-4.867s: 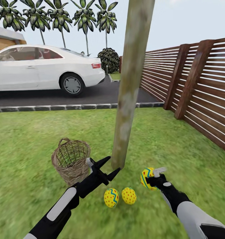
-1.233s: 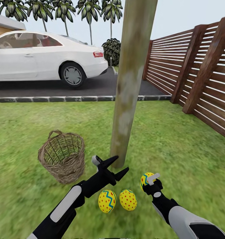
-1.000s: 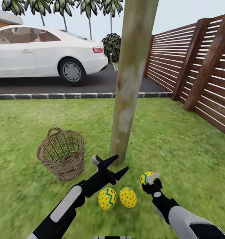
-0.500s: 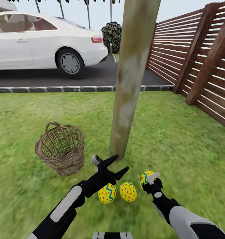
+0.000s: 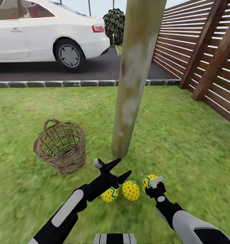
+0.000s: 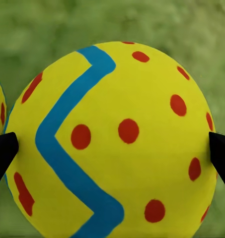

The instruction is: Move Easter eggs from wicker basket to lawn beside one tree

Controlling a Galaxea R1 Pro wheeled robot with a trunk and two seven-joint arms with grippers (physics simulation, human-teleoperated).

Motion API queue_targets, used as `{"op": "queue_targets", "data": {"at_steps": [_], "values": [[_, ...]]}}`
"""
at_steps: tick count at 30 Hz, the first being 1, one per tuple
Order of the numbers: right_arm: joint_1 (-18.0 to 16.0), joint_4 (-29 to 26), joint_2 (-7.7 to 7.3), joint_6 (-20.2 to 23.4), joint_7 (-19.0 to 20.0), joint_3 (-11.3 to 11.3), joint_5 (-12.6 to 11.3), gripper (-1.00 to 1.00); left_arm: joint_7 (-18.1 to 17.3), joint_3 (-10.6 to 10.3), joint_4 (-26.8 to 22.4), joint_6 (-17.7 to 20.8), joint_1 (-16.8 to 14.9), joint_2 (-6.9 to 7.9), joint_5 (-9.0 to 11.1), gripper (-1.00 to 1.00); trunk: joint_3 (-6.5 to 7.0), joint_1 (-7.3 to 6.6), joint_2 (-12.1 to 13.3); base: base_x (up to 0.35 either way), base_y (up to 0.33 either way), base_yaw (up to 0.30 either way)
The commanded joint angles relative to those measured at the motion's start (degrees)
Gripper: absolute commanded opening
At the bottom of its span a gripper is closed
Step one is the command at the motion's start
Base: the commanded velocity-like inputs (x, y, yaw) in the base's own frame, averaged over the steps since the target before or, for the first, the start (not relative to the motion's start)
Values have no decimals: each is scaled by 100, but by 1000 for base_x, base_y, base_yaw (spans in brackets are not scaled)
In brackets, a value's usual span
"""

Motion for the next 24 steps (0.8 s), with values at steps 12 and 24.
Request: {"op": "queue_targets", "data": {"at_steps": [12, 24], "values": [[-3, 9, 1, -14, -31, 0, 24, -100, -1, -3, 11, 21, -5, 4, 54, 100, -27, 1, -3, 151, 0, 0], [-7, -8, -7, -14, -48, 0, 24, -100, -10, -11, -33, 24, -5, 4, 54, 100, -182, 19, -13, 5, 0, 0]]}}
